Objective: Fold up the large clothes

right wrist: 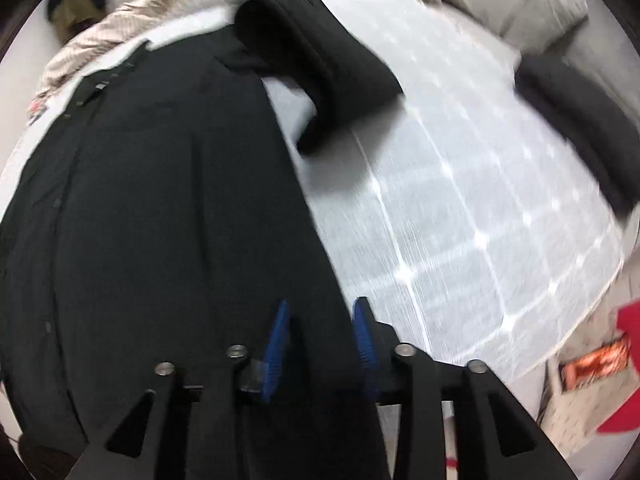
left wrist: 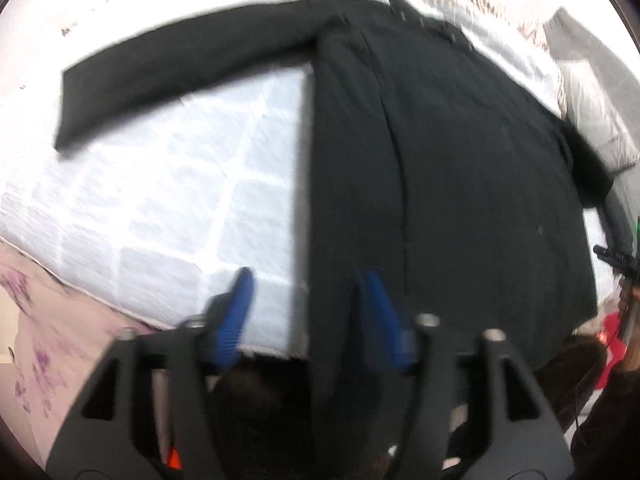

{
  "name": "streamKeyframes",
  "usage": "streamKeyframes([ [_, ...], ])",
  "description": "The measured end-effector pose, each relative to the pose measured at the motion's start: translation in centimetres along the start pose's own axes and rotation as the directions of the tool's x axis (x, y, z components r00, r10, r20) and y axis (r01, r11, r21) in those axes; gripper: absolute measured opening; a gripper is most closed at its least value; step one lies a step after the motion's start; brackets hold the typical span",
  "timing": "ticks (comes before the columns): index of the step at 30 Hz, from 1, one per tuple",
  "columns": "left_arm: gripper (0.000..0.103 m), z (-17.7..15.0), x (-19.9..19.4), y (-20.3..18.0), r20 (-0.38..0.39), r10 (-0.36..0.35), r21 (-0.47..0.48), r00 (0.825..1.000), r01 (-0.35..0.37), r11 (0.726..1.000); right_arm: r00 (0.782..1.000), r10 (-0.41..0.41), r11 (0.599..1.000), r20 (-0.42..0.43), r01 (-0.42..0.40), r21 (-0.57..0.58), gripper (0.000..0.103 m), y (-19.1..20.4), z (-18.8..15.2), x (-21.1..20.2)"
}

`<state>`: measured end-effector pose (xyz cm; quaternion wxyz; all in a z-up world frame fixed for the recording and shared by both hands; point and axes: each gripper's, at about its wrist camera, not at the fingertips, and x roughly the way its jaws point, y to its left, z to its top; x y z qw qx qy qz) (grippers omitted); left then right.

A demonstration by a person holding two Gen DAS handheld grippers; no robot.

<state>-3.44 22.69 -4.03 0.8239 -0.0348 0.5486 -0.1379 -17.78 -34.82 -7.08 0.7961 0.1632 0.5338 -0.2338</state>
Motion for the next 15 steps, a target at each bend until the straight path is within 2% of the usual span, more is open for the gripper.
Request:
streamKeyframes([
  [2, 0.069, 1.1, -0.6, 2.2, 0.025, -0.007, -0.046, 1.000, 0.009, 0.999, 0.998, 0.002, 1.000, 0.062, -0.001, -0.009, 0.072, 1.5, 1.2, -1.4],
  [5, 0.076, 3.1, -1.1, 6.6, 0.065, 0.025, -0.161, 0.998, -0.014, 0.987, 0.994, 0.028, 1.000, 0.109, -0.026, -0.017, 0.073, 2.5, 2.2, -2.7],
  [6, 0.076, 3.5, -0.8, 8.1, 0.081, 0.055, -0.209, 0.995, -0.037, 0.977, 0.991, 0.062, 0.998, 0.120, -0.061, -0.013, 0.073, 3.4, 2.9, -2.9],
  [9, 0.076, 4.7, -0.2, 14.5, 0.121, 0.125, -0.367, 0.985, -0.072, 0.927, 0.979, 0.154, 0.988, 0.131, -0.156, 0.006, 0.074, 6.1, 4.0, -2.6],
  [10, 0.076, 5.2, 0.0, 16.0, 0.140, 0.145, -0.398, 0.979, -0.078, 0.914, 0.975, 0.179, 0.983, 0.129, -0.181, 0.006, 0.074, 7.2, 4.4, -2.2],
  [11, 0.076, 5.7, 0.3, 17.1, 0.160, 0.168, -0.423, 0.973, -0.086, 0.902, 0.972, 0.195, 0.980, 0.129, -0.197, 0.001, 0.074, 8.2, 3.5, -2.1],
  [14, 0.076, 7.6, 1.4, 22.2, 0.190, 0.299, -0.525, 0.935, -0.160, 0.836, 0.963, 0.248, 0.969, 0.102, -0.246, -0.033, 0.074, 11.5, 3.5, 0.0],
  [15, 0.076, 8.2, 1.9, 23.2, 0.183, 0.315, -0.544, 0.931, -0.171, 0.822, 0.963, 0.254, 0.967, 0.091, -0.251, -0.041, 0.074, 12.3, 3.2, 0.9],
])
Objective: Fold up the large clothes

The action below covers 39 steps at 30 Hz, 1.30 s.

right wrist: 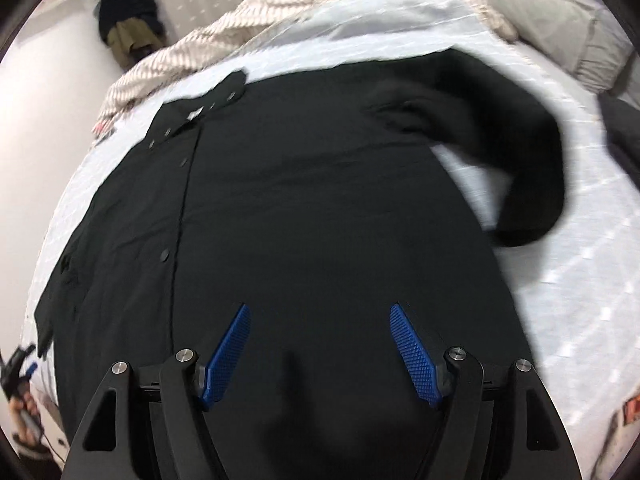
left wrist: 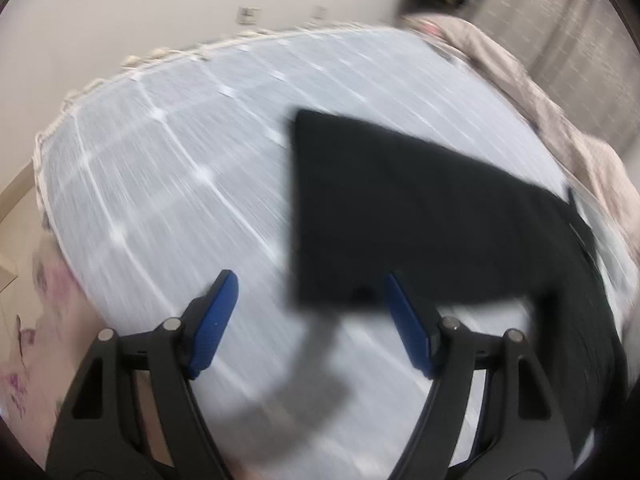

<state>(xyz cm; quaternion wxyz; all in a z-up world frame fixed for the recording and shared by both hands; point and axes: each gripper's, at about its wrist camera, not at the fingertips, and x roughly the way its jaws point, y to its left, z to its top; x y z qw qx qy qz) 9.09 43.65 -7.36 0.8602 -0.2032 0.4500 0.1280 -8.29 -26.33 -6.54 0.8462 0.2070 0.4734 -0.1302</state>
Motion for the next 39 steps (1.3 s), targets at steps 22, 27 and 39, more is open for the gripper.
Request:
streamKeyframes([
  [22, 0.001, 8.8, 1.9, -3.3, 0.225, 0.192, -0.078, 0.955, -0.179, 0.981, 0.998, -0.051, 0.996, -0.045, 0.047, -0.071, 0.074, 2.3, -0.5, 5.5],
  [27, 0.057, 6.7, 0.3, -4.9, 0.163, 0.098, -0.071, 0.982, -0.088, 0.994, 0.999, -0.046, 0.997, -0.028, 0.044, -0.058, 0.074, 1.3, -0.6, 4.5],
  [39, 0.085, -3.1, -6.1, -20.0, 0.040, -0.157, 0.241, 0.987, 0.143, 0.960, 0.986, -0.050, 0.987, 0.162, 0.024, 0.157, 0.074, -8.0, -0.6, -6.1],
])
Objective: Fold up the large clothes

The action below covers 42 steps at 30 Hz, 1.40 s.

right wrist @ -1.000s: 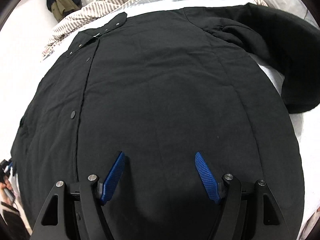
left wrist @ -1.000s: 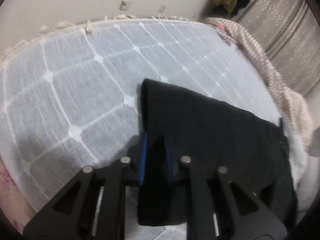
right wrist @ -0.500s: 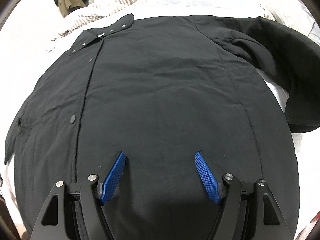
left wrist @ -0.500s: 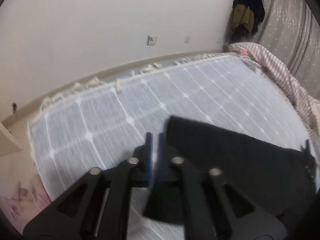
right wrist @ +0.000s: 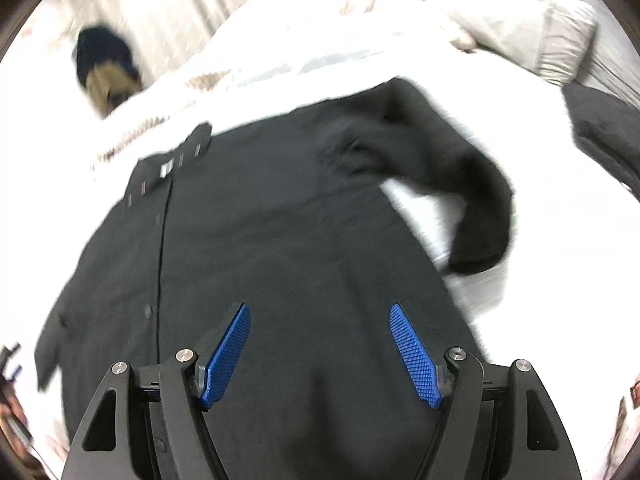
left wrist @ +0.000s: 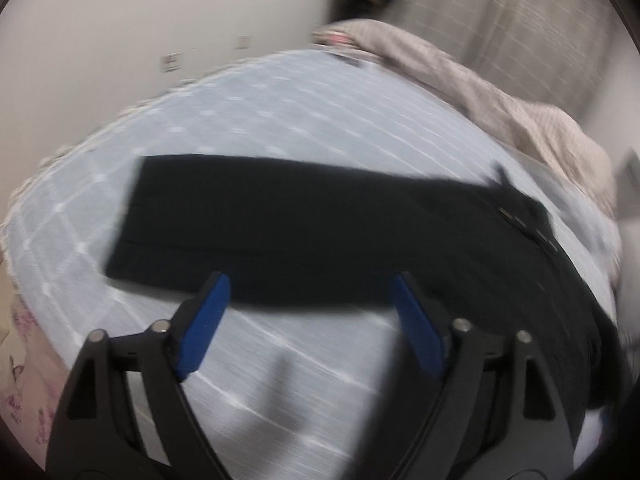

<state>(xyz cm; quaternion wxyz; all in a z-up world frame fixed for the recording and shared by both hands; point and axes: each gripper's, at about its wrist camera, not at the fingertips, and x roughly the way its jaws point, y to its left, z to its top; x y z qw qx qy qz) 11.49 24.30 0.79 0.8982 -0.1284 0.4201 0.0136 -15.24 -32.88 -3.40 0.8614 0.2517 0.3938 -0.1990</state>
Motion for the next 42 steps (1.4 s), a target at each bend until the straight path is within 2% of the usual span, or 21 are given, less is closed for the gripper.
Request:
streamKeyframes([
  [3, 0.086, -2.1, -0.4, -4.2, -0.038, -0.092, 0.033, 0.995, 0.093, 0.995, 0.999, -0.026, 0.998, 0.038, 0.023, 0.066, 0.074, -3.7, 1.1, -2.0],
  [6, 0.086, -4.9, -0.3, -8.9, -0.101, -0.241, 0.046, 0.965, 0.247, 0.968, 0.995, -0.093, 0.992, 0.043, 0.089, 0.089, 0.074, -7.3, 1.8, -2.8],
  [7, 0.086, -5.7, -0.4, -10.0, -0.100, -0.269, 0.045, 0.958, 0.274, 0.961, 0.993, -0.109, 0.991, 0.039, 0.105, 0.081, 0.074, -7.6, 1.8, -2.7],
  [9, 0.086, -7.7, 0.0, -12.4, -0.081, -0.305, 0.072, 0.949, 0.311, 0.948, 0.991, -0.132, 0.991, 0.015, 0.131, 0.039, 0.074, -8.1, 1.9, -1.7],
  [11, 0.086, -9.3, 0.6, -14.4, -0.064, -0.310, 0.115, 0.949, 0.315, 0.942, 0.991, -0.132, 0.991, 0.005, 0.132, 0.007, 0.074, -8.2, 1.8, -0.7],
  [14, 0.086, -10.5, 2.1, -16.6, -0.079, -0.311, 0.146, 0.947, 0.319, 0.936, 0.988, -0.145, 0.988, 0.058, 0.148, -0.044, 0.070, -7.4, 3.3, 1.7],
  [17, 0.086, -11.1, 3.3, -17.7, -0.065, -0.280, 0.170, 0.958, 0.287, 0.943, 0.972, -0.194, 0.973, 0.134, 0.208, -0.097, 0.026, -7.3, 5.3, 1.9],
  [18, 0.086, -11.1, 3.7, -17.8, -0.071, -0.272, 0.169, 0.960, 0.281, 0.945, 0.956, -0.237, 0.959, 0.171, 0.258, -0.117, 0.017, -7.6, 6.9, 1.5],
  [20, 0.086, -11.0, 4.0, -17.9, -0.071, -0.271, 0.166, 0.960, 0.279, 0.946, 0.927, -0.299, 0.936, 0.227, 0.331, -0.117, 0.009, -8.4, 9.4, 0.7],
  [25, 0.086, -10.7, 4.4, -18.4, -0.032, -0.259, 0.169, 0.965, 0.261, 0.950, 0.817, -0.498, 0.840, 0.290, 0.537, -0.069, 0.006, -12.7, 16.9, 0.3],
  [27, 0.086, -10.9, 4.6, -18.8, -0.022, -0.257, 0.188, 0.966, 0.256, 0.948, 0.761, -0.577, 0.780, 0.295, 0.621, -0.074, 0.006, -14.7, 19.6, 1.8],
  [30, 0.086, -11.4, 4.9, -19.4, -0.010, -0.240, 0.228, 0.971, 0.236, 0.945, 0.714, -0.641, 0.728, 0.281, 0.681, -0.072, 0.006, -16.6, 22.4, 5.0],
  [32, 0.086, -11.6, 5.2, -19.6, -0.017, -0.234, 0.251, 0.972, 0.231, 0.940, 0.670, -0.690, 0.677, 0.275, 0.731, -0.081, 0.012, -17.1, 23.6, 7.7],
  [33, 0.086, -11.7, 5.3, -19.8, -0.023, -0.229, 0.261, 0.973, 0.227, 0.938, 0.618, -0.738, 0.618, 0.272, 0.780, -0.095, 0.024, -17.2, 23.9, 9.4],
  [34, 0.086, -11.7, 5.5, -20.0, -0.029, -0.224, 0.271, 0.974, 0.223, 0.936, 0.540, -0.798, 0.538, 0.266, 0.838, -0.089, 0.030, -17.2, 24.2, 10.9],
  [35, 0.086, -11.7, 5.5, -20.1, -0.032, -0.222, 0.278, 0.974, 0.222, 0.935, 0.441, -0.858, 0.442, 0.264, 0.895, -0.060, 0.045, -17.2, 24.6, 11.7],
  [36, 0.086, -11.6, 5.6, -20.4, -0.033, -0.219, 0.288, 0.975, 0.219, 0.932, 0.405, -0.874, 0.413, 0.268, 0.910, -0.030, 0.059, -17.2, 24.5, 11.9],
  [37, 0.086, -11.6, 5.6, -20.6, -0.030, -0.216, 0.296, 0.976, 0.215, 0.931, 0.440, -0.853, 0.458, 0.281, 0.889, -0.003, 0.062, -16.6, 24.3, 11.6],
  [39, 0.086, -11.5, 5.8, -20.8, -0.021, -0.213, 0.310, 0.977, 0.209, 0.927, 0.609, -0.735, 0.637, 0.298, 0.771, -0.003, 0.062, -14.3, 23.7, 11.6],
  [40, 0.086, -11.6, 6.0, -21.1, -0.017, -0.211, 0.321, 0.977, 0.205, 0.925, 0.655, -0.693, 0.679, 0.300, 0.733, -0.032, 0.062, -12.8, 23.3, 12.1],
  [42, 0.086, -11.9, 6.6, -21.4, -0.026, -0.202, 0.334, 0.979, 0.199, 0.921, 0.767, -0.563, 0.772, 0.308, 0.621, -0.133, 0.065, -8.7, 21.9, 13.5],
])
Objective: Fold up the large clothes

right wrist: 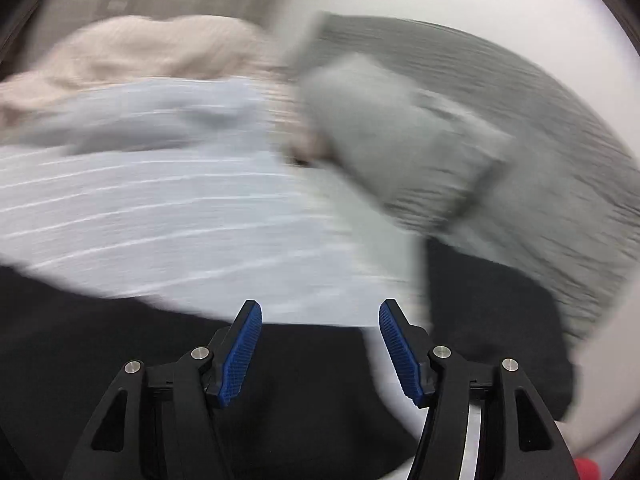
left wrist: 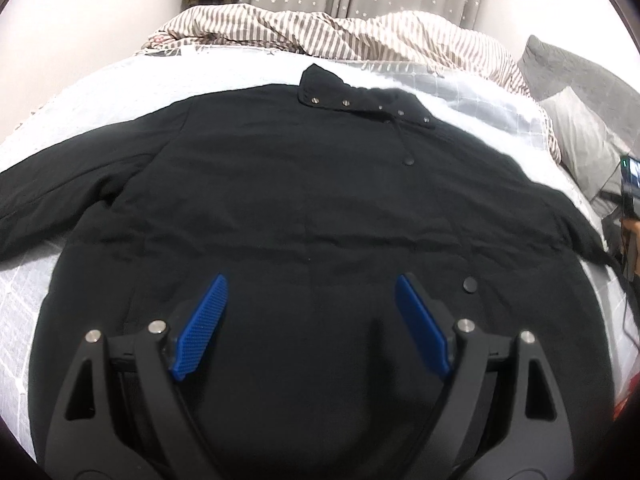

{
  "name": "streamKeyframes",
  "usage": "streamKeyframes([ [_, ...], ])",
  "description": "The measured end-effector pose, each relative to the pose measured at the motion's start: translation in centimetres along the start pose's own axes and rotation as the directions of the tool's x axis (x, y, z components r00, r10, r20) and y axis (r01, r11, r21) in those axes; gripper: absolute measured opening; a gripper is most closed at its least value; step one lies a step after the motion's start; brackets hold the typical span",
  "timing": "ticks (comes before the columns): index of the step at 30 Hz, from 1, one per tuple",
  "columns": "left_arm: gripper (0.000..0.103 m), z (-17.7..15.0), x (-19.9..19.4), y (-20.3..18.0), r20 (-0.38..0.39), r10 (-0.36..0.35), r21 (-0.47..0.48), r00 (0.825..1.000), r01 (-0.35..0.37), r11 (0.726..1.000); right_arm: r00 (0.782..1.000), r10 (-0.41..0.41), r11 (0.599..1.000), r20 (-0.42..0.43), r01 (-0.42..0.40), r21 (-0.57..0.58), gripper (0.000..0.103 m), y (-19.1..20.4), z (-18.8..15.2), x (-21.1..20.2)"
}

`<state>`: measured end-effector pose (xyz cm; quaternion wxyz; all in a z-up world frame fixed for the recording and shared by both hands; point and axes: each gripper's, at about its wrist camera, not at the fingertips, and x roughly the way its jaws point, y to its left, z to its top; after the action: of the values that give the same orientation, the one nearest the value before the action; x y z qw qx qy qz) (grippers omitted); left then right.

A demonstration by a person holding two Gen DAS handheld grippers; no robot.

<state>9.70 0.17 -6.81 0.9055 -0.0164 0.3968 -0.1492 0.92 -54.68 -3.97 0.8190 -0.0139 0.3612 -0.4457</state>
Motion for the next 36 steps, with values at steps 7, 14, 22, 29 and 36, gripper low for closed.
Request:
streamKeyframes([
  [7, 0.086, -0.9, 2.1, 0.8, -0.061, -0.003, -0.019, 0.998, 0.002, 1.000, 0.914, 0.372, 0.928, -0.163, -0.366, 0.065, 0.071, 8.2, -3.6, 2.2],
  [14, 0.086, -1.3, 1.8, 1.6, -0.069, -0.011, -0.035, 0.998, 0.009, 0.999, 0.953, 0.127, 0.962, -0.276, -0.051, 0.267, 0.076, -3.5, -8.2, 7.4],
  [22, 0.086, -0.5, 0.6, 2.6, -0.118, 0.009, -0.096, 0.993, -0.020, 0.995, 0.959, 0.158, 0.949, -0.236, -0.082, 0.305, 0.078, -5.1, -7.6, -1.7],
  [29, 0.086, 0.2, -2.7, 6.1, -0.113, 0.074, -0.193, 0.991, -0.095, 0.977, 0.908, 0.390, 0.882, -0.153, -0.321, 0.345, 0.082, -0.6, -8.1, -11.6],
  [36, 0.086, 0.3, -4.5, 10.8, -0.138, 0.120, -0.222, 0.983, -0.148, 0.964, 0.862, 0.476, 0.872, -0.171, -0.439, 0.215, 0.083, 7.0, -10.3, -19.2],
])
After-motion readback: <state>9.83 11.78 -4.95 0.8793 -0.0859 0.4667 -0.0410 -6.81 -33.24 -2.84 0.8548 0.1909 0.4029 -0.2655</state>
